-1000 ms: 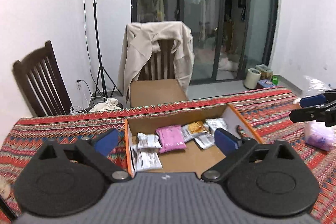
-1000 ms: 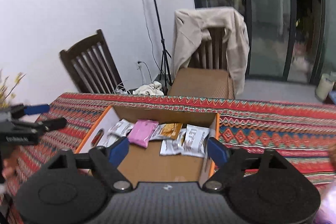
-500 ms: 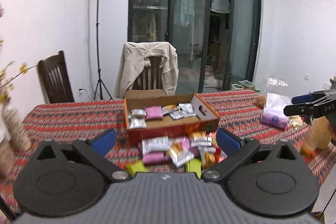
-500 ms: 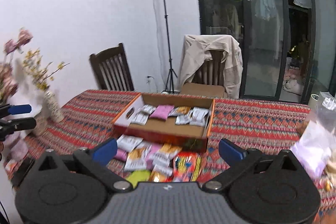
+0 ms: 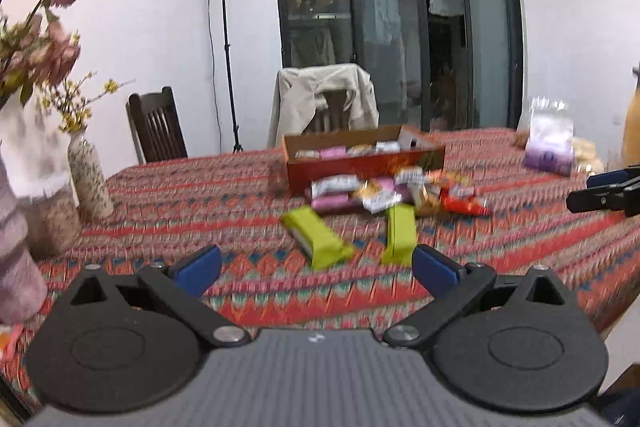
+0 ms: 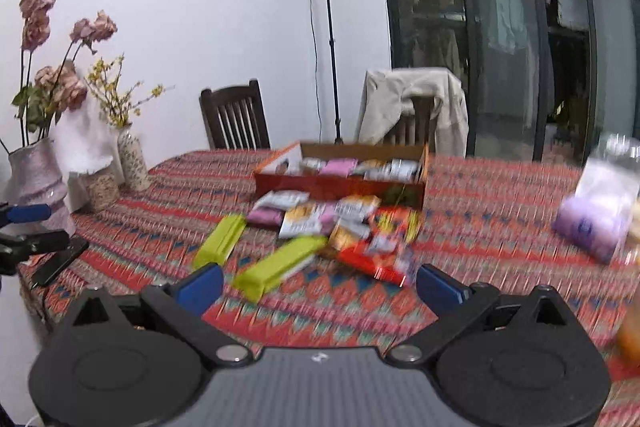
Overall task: Organize snacks
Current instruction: 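Withdraw both tools from the box back toward the snack pile, then grasp a lime-green bar with the left tool while the right tool grasps a red chip bag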
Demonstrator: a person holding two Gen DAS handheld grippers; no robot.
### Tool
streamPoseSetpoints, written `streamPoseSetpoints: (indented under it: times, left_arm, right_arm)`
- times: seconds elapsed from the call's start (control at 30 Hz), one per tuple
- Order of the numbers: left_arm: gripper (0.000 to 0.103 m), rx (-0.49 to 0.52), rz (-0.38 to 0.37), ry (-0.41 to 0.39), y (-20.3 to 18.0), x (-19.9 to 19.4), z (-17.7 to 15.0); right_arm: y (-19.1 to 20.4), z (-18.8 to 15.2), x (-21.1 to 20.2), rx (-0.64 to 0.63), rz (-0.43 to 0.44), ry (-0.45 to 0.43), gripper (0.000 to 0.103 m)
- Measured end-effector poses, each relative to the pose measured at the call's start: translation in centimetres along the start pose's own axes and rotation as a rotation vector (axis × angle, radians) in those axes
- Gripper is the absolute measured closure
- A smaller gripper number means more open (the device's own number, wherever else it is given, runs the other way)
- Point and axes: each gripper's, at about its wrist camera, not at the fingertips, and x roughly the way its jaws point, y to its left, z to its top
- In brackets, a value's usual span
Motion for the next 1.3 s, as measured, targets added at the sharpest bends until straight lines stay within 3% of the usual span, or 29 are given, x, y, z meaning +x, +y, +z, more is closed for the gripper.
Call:
streamPoseSetpoints:
  times: [0.17, 0.27, 0.4, 0.73, 1.17, 1.3]
  left_arm:
    - [0.0, -0.027, 0.024, 0.04, 0.4, 1.1, -2.8]
    - [0.0, -0.03, 0.022, 0.066, 0.4, 2.4, -3.7]
    - [0.0, -0.054, 0.028, 0.083, 0.6, 4.7, -3.6]
    - [0.0, -0.115, -0.012, 0.131, 1.4, 11.4, -1.0]
    - [0.001, -0.11, -0.056, 0.202, 0.9, 21.7, 2.4]
    - [0.023, -0.122, -0.048, 0.24, 0.7, 25.4, 2.8]
  right_arm:
    - [1.4, -5.4, 2.2, 0.009, -0.01, 0.032, 0.0]
    - [2.4, -7.2, 3.3, -0.018, -0.066, 0.045, 0.0]
    - [3.1, -8.0, 4.5, -0.049, -0.064, 0.062, 0.0]
    - [2.5, -5.8, 7.8, 0.01, -0.116, 0.035, 0.002]
    - [-2.5, -1.6, 15.3, 0.072, -0.201, 0.05, 0.009]
    - [-4.6, 0.6, 18.8, 0.08, -0.21, 0.059, 0.01]
